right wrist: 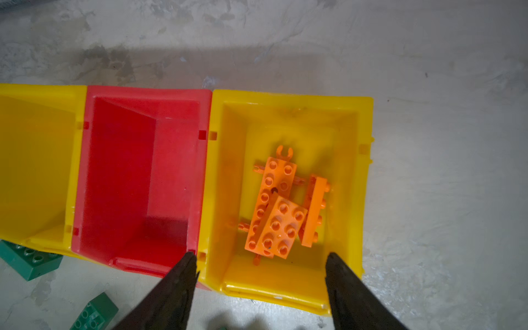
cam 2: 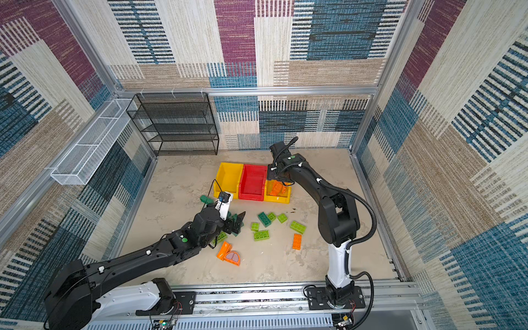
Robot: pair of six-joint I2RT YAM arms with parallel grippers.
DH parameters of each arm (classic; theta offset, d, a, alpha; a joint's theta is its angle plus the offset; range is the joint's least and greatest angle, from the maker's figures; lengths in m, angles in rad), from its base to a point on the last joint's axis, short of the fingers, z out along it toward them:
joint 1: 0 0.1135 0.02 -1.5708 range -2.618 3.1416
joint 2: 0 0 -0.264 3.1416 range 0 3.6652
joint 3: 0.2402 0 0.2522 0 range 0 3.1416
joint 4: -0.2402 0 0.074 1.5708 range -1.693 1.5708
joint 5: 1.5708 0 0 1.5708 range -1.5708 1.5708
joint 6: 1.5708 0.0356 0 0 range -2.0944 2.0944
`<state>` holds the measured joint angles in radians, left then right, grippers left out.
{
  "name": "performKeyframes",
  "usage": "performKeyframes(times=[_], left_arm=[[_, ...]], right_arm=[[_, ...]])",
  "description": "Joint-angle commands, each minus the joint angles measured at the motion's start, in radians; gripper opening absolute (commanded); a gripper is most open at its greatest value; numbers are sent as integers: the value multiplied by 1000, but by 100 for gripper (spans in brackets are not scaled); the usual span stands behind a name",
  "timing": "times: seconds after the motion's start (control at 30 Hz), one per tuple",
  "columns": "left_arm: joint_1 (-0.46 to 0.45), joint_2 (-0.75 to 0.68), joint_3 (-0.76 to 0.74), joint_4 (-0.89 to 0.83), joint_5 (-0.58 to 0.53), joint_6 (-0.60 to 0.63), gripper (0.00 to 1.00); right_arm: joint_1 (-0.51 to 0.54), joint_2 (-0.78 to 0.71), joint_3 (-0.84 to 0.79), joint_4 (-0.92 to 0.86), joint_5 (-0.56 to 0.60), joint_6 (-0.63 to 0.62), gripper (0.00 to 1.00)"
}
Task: Sort the legos into containers by color
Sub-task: 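Carry the orange brick to the yellow bin and release it, then move the right gripper back and grasp another orange brick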
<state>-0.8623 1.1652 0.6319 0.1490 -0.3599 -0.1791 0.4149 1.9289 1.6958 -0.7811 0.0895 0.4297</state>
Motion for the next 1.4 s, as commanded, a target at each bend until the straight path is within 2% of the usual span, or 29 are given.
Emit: performKeyframes(times=[0.0, 0.27, 0.5, 0.63, 1.0, 1.07, 1.23, 1.37], left_arm=[[1, 12, -10, 37, 27, 12, 99], [1, 102, 15, 108, 128, 3, 99], [-1, 132, 37, 112, 184, -4, 99], [-1, 125, 48, 90, 185, 0, 99], [-1, 65, 7, 70, 125, -29, 99], [-1, 59, -1, 72, 112, -37, 99], [-1, 59, -3, 76, 90, -50, 99], [0, 60, -4, 77, 62, -57, 99]], right_arm=[[2, -98, -90, -10, -6, 41, 72], [27, -492, -624, 23, -29, 205, 70], [87, -711, -938, 60, -54, 331, 70], [104, -721, -988, 81, -72, 353, 70], [121, -581, -1017, 102, -52, 314, 63], [121, -561, -1015, 106, -52, 305, 57], [121, -540, -990, 103, -76, 282, 32], [120, -571, -928, 57, -87, 282, 28]])
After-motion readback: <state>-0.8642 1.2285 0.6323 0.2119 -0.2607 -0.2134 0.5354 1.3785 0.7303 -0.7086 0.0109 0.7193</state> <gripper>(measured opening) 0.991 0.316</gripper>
